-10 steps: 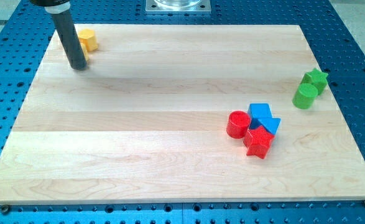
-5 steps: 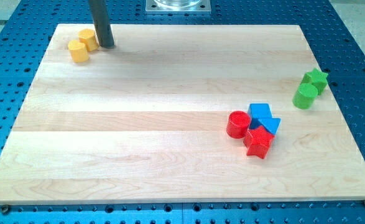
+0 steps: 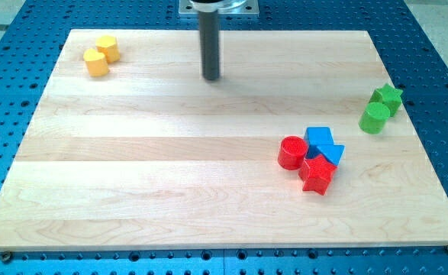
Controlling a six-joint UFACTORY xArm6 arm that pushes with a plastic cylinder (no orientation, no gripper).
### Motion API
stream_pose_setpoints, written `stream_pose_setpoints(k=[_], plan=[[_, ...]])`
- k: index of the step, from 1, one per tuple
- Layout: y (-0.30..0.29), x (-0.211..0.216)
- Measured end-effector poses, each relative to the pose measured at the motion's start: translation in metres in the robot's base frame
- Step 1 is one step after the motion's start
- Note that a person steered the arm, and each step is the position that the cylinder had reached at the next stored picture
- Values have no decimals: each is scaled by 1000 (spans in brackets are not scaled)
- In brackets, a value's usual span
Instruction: Slide the blue blocks at the bottom right of the board
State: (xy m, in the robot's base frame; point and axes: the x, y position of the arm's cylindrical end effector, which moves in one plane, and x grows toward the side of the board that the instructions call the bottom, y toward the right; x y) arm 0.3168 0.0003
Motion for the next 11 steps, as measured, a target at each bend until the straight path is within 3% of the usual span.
stream_pose_setpoints(k=[2, 4, 5, 6, 7, 11], plan=[[3, 0], [106, 0], [142, 35], [131, 63], [131, 119], [124, 152]])
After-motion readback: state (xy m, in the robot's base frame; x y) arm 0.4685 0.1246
